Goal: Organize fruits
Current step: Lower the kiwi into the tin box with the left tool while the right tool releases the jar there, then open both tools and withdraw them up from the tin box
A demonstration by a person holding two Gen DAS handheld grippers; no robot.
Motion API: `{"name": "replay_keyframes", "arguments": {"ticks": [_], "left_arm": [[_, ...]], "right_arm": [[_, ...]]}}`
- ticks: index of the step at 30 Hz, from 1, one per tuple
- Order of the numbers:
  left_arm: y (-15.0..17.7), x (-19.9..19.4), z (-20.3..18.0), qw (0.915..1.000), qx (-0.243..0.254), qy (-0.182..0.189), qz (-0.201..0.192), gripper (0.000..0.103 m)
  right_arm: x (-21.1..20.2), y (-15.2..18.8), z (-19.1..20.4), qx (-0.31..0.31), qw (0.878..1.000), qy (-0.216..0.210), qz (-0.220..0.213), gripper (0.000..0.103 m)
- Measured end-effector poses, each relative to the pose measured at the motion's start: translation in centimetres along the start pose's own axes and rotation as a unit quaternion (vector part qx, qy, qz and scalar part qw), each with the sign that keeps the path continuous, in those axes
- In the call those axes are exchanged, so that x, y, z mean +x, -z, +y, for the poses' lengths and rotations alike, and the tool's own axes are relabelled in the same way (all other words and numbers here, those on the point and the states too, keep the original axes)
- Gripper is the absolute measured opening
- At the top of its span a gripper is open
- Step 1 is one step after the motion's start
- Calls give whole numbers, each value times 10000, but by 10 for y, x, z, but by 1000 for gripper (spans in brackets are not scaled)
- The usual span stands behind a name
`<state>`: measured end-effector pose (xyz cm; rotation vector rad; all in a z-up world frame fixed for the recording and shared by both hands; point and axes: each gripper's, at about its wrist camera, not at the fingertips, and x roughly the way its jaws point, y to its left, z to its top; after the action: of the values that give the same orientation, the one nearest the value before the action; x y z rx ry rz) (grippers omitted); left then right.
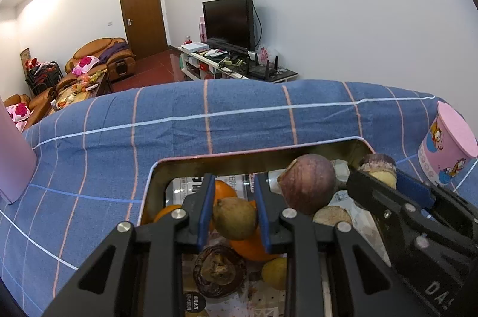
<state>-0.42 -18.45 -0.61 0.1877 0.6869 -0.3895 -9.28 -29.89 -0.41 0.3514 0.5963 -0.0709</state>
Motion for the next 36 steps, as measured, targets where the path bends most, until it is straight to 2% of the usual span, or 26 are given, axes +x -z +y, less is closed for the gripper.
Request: {"name": "replay_keyframes", "arguments": {"ticks": [5, 8, 12, 14, 16, 20, 23, 25, 26, 27, 28, 29, 30, 32, 33, 36], "left_arm": [[1, -1, -7, 9999, 142, -58, -50, 28], [0, -1, -14, 9997, 225, -87, -49, 28], [-1, -5, -24, 9994, 333, 51, -63, 28], [2, -4, -35, 9981, 596, -70, -105, 28], [5, -4, -42, 9961, 818, -266, -187, 28], [2, -4, -39, 9972, 690, -214, -169, 28], [3, -5, -41, 9962, 758, -346, -236, 29], [3, -5, -41, 9954, 796, -477, -239, 33], [3, -5, -41, 9955, 784, -479, -231, 40], [4, -6, -40, 9958, 755, -466, -227, 57], [5, -9, -38, 9959, 684, -524, -263, 66], [5, -14, -37, 9962, 626, -503, -344, 85], [4, -18, -35, 9963, 588, -448, -430, 100], [4, -28, -32, 9960, 496, -379, -640, 103], [4, -31, -31, 9960, 446, -362, -681, 103], [4, -31, -21, 9980, 246, -250, -528, 103]], "right_arm": [[-13, 0, -5, 350, 9979, -459, -282, 44], [-26, 0, -2, 295, 9973, -263, -612, 44], [-38, 1, -2, 251, 9951, 154, -943, 45], [-38, 0, -3, 244, 9945, 253, -990, 51], [-38, 1, -2, 223, 9937, 433, -1006, 52], [-39, 1, -9, 259, 9931, 563, -1000, 52], [-39, 2, -9, 261, 9929, 577, -1011, 52], [-40, 3, -9, 214, 9924, 617, -1040, 52], [-41, 4, -8, 186, 9922, 641, -1056, 52], [-41, 4, -7, 157, 9918, 678, -1077, 52], [-42, 5, -6, 130, 9911, 723, -1106, 52], [-43, 5, -6, 125, 9908, 747, -1125, 52], [-44, 5, -7, 130, 9904, 768, -1144, 52], [-46, 6, -8, 178, 9896, 810, -1173, 54], [-47, 6, -10, 214, 9894, 814, -1185, 58], [-52, 8, -12, 306, 9870, 823, -1347, 64]]}}
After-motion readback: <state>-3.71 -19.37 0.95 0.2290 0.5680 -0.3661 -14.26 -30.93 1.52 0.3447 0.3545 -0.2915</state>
